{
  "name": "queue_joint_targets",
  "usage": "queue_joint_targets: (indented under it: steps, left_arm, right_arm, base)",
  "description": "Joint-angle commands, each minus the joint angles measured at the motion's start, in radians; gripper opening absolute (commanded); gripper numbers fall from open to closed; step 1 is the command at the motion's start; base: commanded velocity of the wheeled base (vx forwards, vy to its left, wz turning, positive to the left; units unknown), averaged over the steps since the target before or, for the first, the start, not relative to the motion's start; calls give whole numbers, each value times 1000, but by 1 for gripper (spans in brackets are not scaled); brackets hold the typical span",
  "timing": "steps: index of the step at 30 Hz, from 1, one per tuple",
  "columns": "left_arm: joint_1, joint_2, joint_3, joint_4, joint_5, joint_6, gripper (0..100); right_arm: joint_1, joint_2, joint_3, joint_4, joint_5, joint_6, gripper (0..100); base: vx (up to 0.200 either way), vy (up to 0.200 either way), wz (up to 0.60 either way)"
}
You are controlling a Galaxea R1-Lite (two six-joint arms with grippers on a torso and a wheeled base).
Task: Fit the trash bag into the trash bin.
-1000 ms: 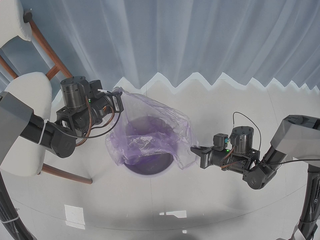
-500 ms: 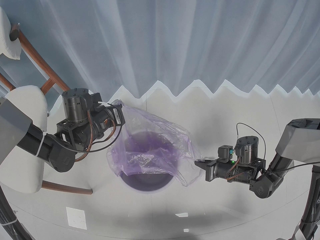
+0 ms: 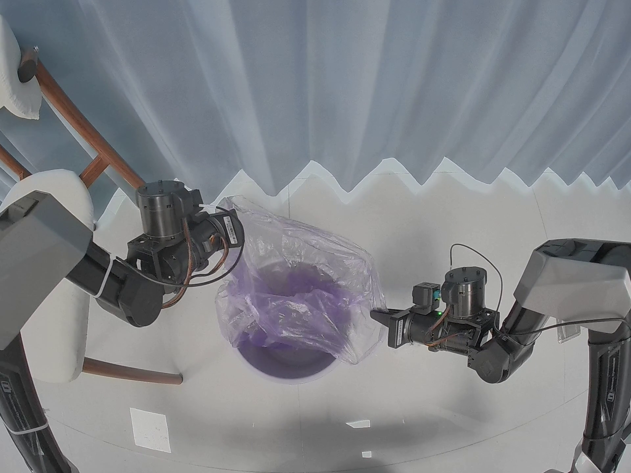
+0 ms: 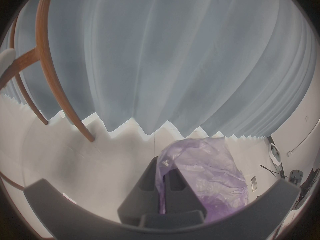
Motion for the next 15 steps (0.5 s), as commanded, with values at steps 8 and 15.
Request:
queue_joint_targets:
  steps: [8,15]
  left_arm:
    - [71,129,-43,-9,0,-2,0]
    - [115,149,-42,-10,-2,-2,0]
  right_arm:
    - [-35,120,-23,-11,-2,-3,0]
    - [-15,153,-13,-69,-1,-7,0]
  base:
    - [0,0,0]
    - [0,0,0]
